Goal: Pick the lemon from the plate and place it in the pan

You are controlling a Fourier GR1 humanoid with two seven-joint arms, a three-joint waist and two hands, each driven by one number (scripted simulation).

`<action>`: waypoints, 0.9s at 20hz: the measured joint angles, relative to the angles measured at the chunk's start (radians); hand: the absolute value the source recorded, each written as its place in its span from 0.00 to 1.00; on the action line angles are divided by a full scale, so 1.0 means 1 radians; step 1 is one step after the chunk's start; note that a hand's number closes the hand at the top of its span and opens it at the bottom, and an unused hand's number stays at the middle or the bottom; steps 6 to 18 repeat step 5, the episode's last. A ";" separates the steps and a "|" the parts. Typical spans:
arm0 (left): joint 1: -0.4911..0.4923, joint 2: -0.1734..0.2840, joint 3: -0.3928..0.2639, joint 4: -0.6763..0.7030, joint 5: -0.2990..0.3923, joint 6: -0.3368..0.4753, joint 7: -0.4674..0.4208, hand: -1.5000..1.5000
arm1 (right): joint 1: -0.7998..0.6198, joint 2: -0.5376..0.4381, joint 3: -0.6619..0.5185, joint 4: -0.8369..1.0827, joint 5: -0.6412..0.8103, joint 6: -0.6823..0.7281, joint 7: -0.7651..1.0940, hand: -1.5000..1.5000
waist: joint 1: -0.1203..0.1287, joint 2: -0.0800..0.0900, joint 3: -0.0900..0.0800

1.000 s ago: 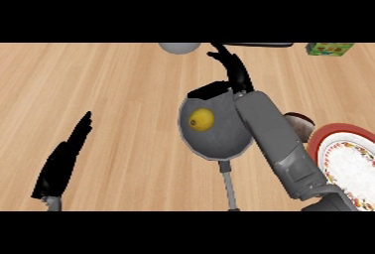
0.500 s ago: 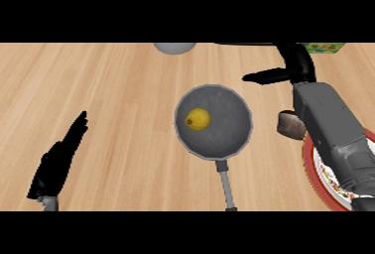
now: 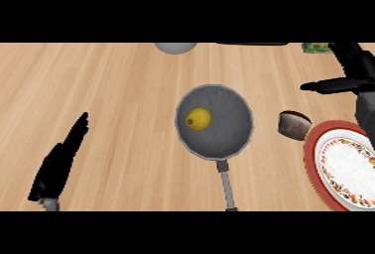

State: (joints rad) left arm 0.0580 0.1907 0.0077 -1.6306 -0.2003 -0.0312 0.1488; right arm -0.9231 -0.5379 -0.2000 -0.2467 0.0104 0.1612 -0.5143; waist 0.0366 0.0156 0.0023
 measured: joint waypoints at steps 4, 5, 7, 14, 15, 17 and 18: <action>-0.009 -0.003 0.002 0.007 -0.006 0.003 -0.005 0.50 | 0.013 -0.079 -0.011 0.040 0.006 0.075 -0.045 0.00 | 0.004 0.002 0.001; -0.012 -0.003 0.000 -0.001 -0.004 -0.002 0.005 0.50 | 0.003 -0.094 -0.011 0.047 0.009 0.091 -0.042 0.00 | 0.007 0.003 0.001; -0.012 -0.003 0.000 -0.001 -0.004 -0.002 0.005 0.50 | 0.003 -0.094 -0.011 0.047 0.009 0.091 -0.042 0.00 | 0.007 0.003 0.001; -0.012 -0.003 0.000 -0.001 -0.004 -0.002 0.005 0.50 | 0.003 -0.094 -0.011 0.047 0.009 0.091 -0.042 0.00 | 0.007 0.003 0.001; -0.012 -0.003 0.000 -0.001 -0.004 -0.002 0.005 0.50 | 0.003 -0.094 -0.011 0.047 0.009 0.091 -0.042 0.00 | 0.007 0.003 0.001; -0.012 -0.003 0.000 -0.001 -0.004 -0.002 0.005 0.50 | 0.003 -0.094 -0.011 0.047 0.009 0.091 -0.042 0.00 | 0.007 0.003 0.001; -0.012 -0.003 0.000 -0.001 -0.004 -0.002 0.005 0.50 | 0.003 -0.094 -0.011 0.047 0.009 0.091 -0.042 0.00 | 0.007 0.003 0.001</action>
